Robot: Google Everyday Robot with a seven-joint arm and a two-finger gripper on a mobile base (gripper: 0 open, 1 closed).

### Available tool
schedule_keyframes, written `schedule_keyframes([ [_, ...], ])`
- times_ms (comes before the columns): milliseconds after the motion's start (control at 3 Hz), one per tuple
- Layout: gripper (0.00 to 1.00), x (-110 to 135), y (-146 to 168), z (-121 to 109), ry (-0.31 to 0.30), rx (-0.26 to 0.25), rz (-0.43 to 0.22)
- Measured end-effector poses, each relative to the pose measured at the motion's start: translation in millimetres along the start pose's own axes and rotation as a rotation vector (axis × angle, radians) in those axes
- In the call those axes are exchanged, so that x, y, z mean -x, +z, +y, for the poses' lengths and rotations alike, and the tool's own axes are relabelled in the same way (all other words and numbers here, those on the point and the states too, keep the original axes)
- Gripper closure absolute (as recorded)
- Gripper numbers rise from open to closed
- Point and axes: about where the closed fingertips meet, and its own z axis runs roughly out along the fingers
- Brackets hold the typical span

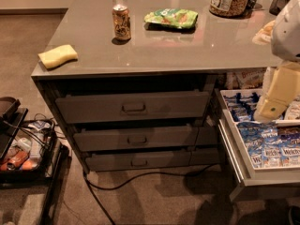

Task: Open top drawer

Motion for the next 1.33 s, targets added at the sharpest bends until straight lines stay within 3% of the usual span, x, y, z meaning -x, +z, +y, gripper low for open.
schedule_keyframes([
  [333,0.00,15,18,2,-0.025,0.033,0.001],
  [667,0.00,15,18,2,-0.025,0.033,0.000],
  [1000,0.00,19,22,3,-0.030,0.071,-0.092],
  [1333,0.00,40,22,11,-0.042,0.118,-0.194],
])
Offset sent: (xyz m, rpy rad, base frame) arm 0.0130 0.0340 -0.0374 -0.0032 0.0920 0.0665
